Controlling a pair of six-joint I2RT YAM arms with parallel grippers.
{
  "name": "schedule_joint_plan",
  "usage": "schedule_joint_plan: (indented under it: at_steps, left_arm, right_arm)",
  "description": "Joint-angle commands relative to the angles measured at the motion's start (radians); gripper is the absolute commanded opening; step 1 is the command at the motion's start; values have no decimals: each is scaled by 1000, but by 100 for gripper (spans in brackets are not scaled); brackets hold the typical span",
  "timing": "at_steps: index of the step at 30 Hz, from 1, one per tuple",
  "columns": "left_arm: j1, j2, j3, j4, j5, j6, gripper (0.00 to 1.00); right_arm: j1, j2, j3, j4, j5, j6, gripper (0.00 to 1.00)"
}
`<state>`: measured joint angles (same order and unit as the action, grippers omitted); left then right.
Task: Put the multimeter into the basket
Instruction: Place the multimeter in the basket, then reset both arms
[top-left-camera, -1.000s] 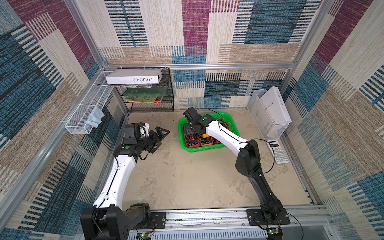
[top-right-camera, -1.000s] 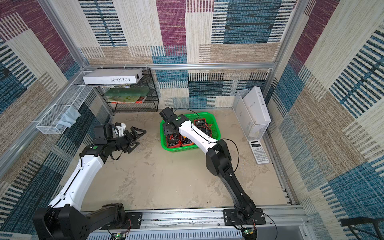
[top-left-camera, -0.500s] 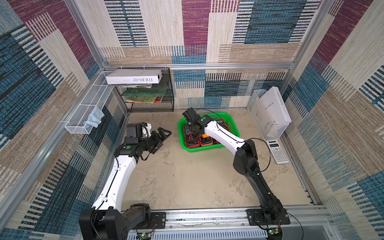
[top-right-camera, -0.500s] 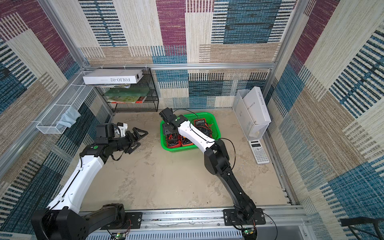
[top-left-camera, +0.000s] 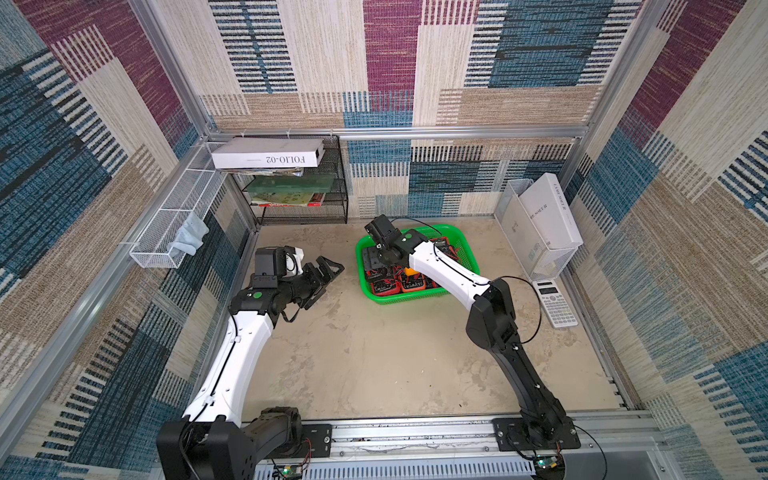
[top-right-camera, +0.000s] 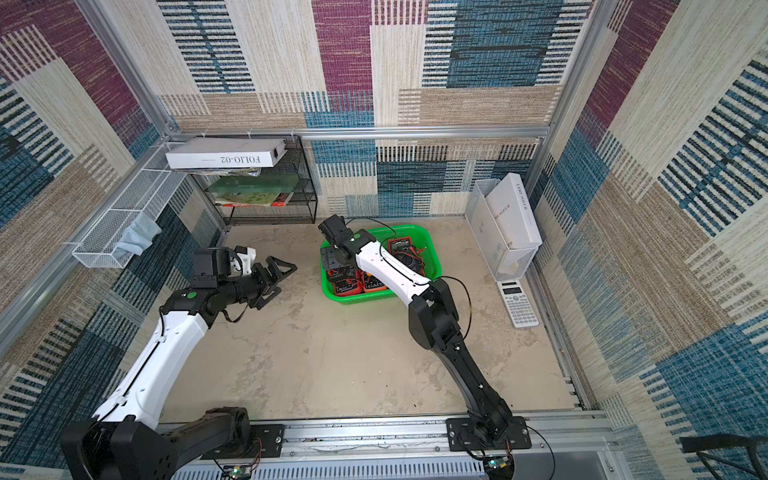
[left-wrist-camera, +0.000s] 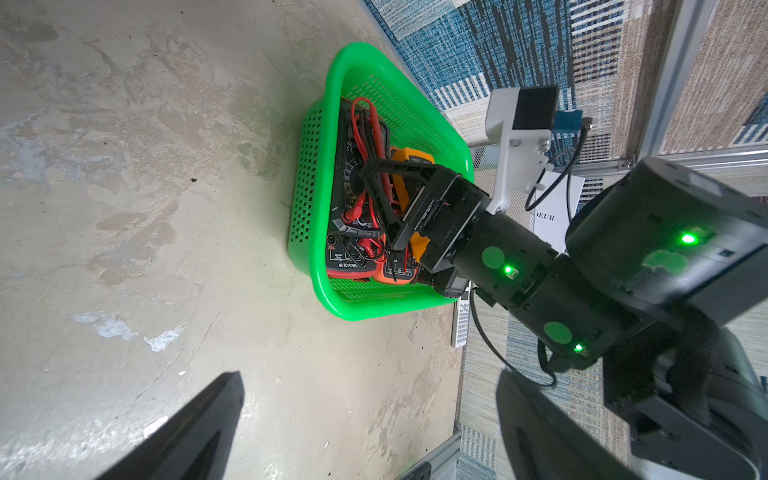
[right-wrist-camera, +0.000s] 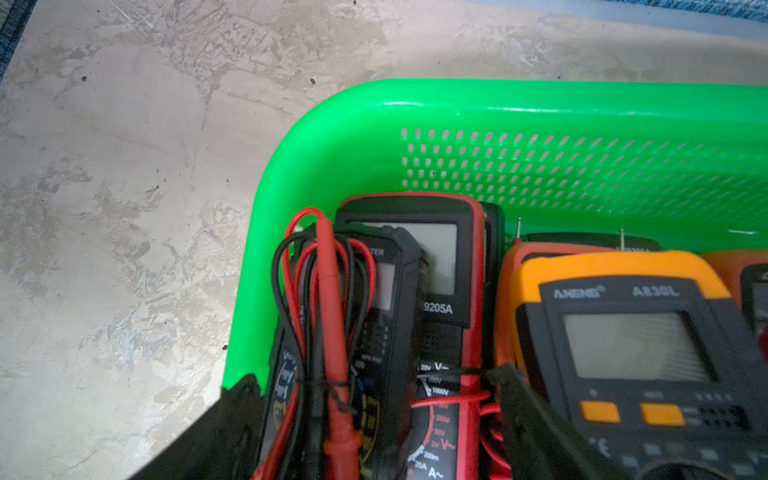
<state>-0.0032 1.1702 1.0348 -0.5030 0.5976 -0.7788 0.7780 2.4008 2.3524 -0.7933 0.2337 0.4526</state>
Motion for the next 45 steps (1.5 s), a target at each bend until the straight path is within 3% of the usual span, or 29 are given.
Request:
schedule_joint_plan:
  at_steps: [1,4,12,21,24,28,37,45]
  left_arm:
    - [-1,-8,17,-4,-10,16,100]
    - [-1,-14,39,-21,-9,31,100]
    - [-3,-74,100,-53,-139,94,100]
    - [-9,-205,35,87,-397,198,100]
    - [-11,-248,-11,165,-483,271,100]
    - [-14,-268,-49,233,-515,400,100]
    - [-15,-297,-170,382,-520,603,100]
    - [-14,-292,-371,597,-621,792,100]
  right_arm:
    - [0,-29,13,14,-7,-5,97]
    - [2,-60,13,19,-10,-4,100]
    - [7,-177,16,25,10,-3,100]
    - [-22,-365,-72,27,120,-76,100]
    - [-58,-474,-208,79,140,-100,100]
    - [-149,-671,-484,227,111,-101,100]
    - [-472,-1090,-1036,591,-77,-134,99]
    - [-779,-1290,-1456,954,-322,-267,100]
